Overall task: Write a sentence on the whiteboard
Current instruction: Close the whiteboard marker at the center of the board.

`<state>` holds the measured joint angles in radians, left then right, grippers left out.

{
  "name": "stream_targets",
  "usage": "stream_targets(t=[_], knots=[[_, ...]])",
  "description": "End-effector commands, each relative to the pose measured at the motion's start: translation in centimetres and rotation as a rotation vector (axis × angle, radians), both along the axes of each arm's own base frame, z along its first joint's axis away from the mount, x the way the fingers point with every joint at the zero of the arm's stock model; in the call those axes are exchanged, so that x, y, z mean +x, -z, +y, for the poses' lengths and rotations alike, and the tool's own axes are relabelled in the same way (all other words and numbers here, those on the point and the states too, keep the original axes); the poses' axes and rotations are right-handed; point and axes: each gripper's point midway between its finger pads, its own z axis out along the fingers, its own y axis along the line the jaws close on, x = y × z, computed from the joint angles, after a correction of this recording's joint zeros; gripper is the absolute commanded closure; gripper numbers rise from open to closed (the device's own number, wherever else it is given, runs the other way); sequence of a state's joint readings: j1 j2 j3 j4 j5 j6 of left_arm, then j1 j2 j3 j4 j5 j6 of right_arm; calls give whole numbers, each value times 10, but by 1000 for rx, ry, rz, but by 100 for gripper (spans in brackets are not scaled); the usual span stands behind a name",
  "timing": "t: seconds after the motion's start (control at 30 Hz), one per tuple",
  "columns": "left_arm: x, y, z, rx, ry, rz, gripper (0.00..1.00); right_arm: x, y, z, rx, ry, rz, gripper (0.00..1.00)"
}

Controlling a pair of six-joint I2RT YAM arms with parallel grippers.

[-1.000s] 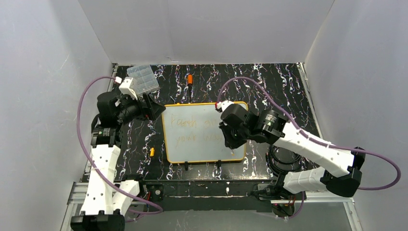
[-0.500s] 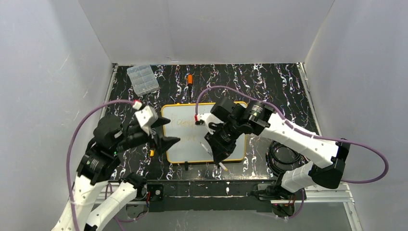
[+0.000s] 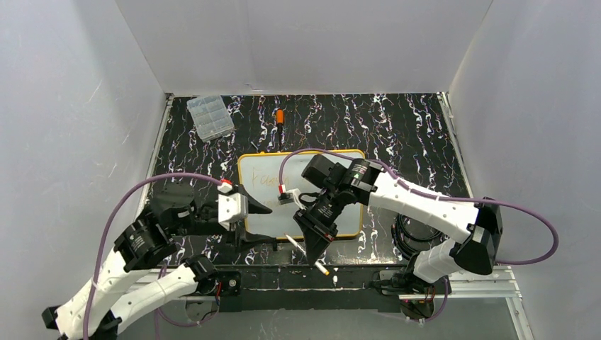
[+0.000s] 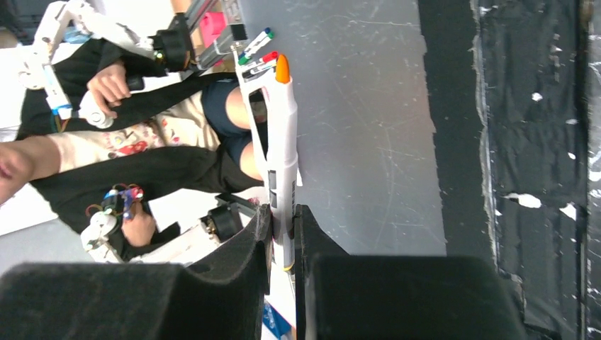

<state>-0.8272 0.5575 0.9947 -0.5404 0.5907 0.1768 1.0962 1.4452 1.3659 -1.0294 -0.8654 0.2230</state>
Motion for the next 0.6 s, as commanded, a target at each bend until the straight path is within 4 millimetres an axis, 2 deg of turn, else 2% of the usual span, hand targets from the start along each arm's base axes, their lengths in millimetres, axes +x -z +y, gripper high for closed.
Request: stream_targets(t=[0.0,0.1,0.23,0.47,0.57], knots=[[-3,7,-9,68,51,-64,41,-10,-12,11,78,-50,104,99],[-6,7,-13,97,76,-101,43,-11,-9,11,74,-61,121,99],[-18,18,-23,165,146,-108,44,-12,-6,12,78,-77,138,99],[-35,50,-39,328,243,-118,48,-14,-3,10,74,-92,159,99],[-36,63,-42,401,250,-152,49,-14,-4,10,76,-93,157,99]])
